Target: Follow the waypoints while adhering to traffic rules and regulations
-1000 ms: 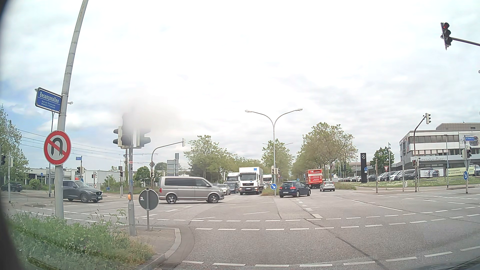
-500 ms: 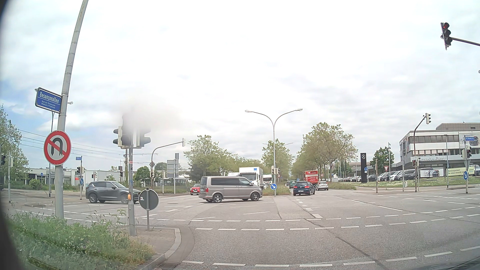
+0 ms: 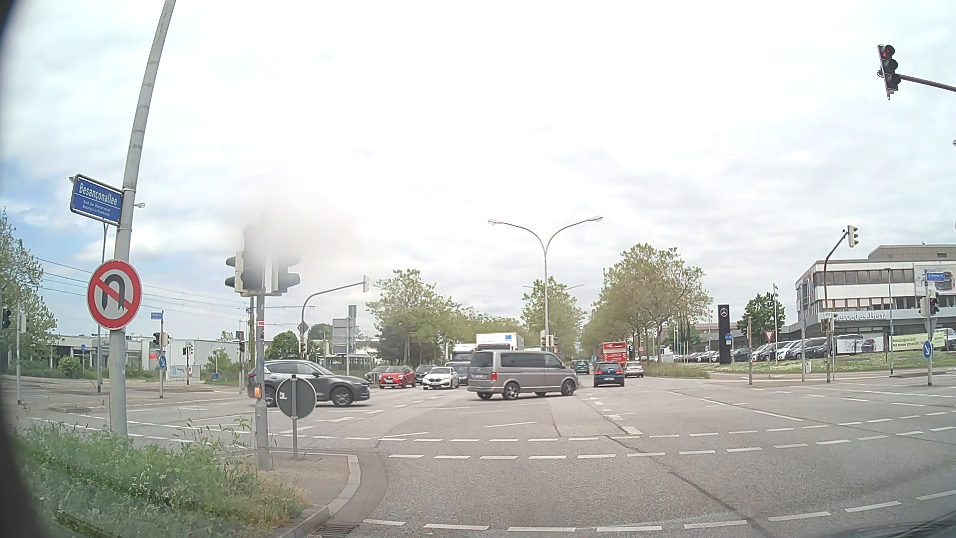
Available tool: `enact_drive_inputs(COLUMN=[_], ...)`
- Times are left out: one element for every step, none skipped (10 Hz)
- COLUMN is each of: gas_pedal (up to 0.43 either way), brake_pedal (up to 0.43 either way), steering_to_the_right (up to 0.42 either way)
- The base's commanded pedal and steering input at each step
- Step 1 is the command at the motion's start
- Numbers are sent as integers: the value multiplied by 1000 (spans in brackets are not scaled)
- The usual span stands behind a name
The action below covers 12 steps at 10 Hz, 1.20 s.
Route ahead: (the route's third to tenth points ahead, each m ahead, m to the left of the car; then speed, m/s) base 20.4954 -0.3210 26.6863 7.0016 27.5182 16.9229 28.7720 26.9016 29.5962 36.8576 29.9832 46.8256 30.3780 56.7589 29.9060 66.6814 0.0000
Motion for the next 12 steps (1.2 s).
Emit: enact_drive_inputs(gas_pedal=[0,0,0,0,0,0,0,0,0,0,0,0], brake_pedal=[280,280,280,280,280,280,280,280,280,280,280,287], steering_to_the_right=[-6,-6,-6,-6,-6,-6,-6,-6,-6,-6,-6,-6])
